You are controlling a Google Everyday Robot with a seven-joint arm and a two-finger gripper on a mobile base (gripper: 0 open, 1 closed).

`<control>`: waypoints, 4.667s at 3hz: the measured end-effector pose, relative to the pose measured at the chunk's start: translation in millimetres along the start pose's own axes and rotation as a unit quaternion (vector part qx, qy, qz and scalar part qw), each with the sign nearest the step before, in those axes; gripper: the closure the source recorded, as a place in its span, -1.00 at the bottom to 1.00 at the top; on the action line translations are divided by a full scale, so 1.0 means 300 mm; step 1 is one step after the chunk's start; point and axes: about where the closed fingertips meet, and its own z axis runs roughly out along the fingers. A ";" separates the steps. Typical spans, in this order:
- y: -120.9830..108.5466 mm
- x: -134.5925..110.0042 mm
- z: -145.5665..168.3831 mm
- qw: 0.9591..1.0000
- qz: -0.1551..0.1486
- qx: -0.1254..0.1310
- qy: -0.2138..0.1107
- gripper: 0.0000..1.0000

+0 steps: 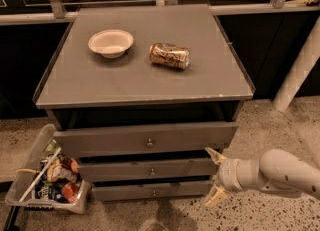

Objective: Open middle drawer

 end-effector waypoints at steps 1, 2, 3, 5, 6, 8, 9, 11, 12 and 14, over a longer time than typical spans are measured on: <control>0.012 -0.009 0.007 1.000 -0.009 -0.002 0.000 -1.00; 0.013 -0.010 0.008 1.000 -0.009 -0.002 0.000 -1.00; 0.026 0.007 0.098 1.000 -0.009 -0.023 -0.012 -1.00; 0.046 0.058 0.262 0.998 -0.005 -0.054 -0.024 -1.00; 0.029 0.062 0.325 0.998 -0.013 -0.056 -0.028 -1.00; -0.034 0.090 0.410 0.997 -0.014 -0.045 -0.062 -1.00; -0.067 0.116 0.443 0.997 -0.015 -0.037 -0.067 -1.00; -0.146 0.183 0.492 0.998 -0.015 -0.019 -0.058 -1.00; -0.146 0.183 0.493 0.998 -0.015 -0.019 -0.058 -0.65; -0.136 0.136 0.507 0.996 -0.031 -0.039 -0.070 0.30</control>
Offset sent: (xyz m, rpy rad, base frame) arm 0.0016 0.0269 -0.0365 0.0369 0.0431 0.0951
